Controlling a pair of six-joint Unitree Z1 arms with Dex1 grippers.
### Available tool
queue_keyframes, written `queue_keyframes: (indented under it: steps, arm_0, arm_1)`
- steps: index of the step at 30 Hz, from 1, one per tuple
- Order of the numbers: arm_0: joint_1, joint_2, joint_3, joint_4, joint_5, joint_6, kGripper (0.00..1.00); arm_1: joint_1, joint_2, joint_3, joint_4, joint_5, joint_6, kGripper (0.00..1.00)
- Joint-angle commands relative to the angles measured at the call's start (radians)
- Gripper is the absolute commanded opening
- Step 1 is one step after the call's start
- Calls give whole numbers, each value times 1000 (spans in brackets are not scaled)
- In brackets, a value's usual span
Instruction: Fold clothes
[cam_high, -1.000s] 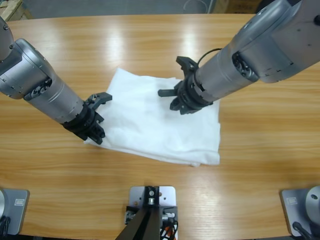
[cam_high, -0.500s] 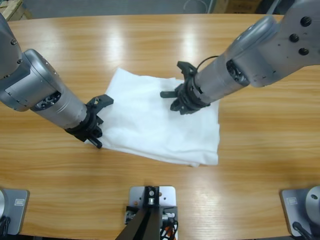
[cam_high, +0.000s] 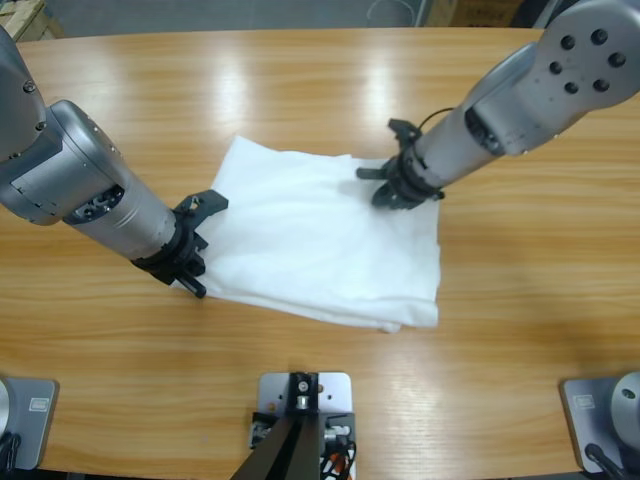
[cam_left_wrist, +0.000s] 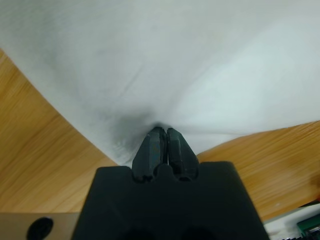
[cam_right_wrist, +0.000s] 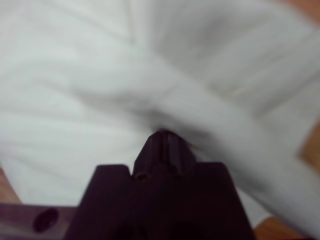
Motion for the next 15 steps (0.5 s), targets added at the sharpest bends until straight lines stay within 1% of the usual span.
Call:
queue_keyframes:
  steps: [1, 3, 5, 7, 10, 13, 15]
  arm_0:
    - [-15, 81, 48, -9, -1, -19, 0]
    - [-15, 79, 50, -10, -1, -19, 0]
    - [-15, 79, 51, -10, -5, -19, 0]
    - [-15, 79, 51, -11, -7, -19, 0]
    - [-15, 75, 49, -14, -9, -21, 0]
    - [-15, 42, 39, -12, -17, -41, 0]
    - [-13, -26, 11, 1, -21, -58, 0]
  arm_1:
    - [-172, 109, -1, 6, -43, -93, 0]
    - [-197, 113, -3, 7, -46, -122, 0]
    - [-203, 85, -6, 10, -53, -149, 0]
    - [-203, 22, -10, 16, -67, -161, 0]
    - [-200, -64, -31, 67, -79, -169, 0]
    - [-166, -165, -49, 141, -82, -174, 0]
    - [-111, -270, -58, 202, -86, -160, 0]
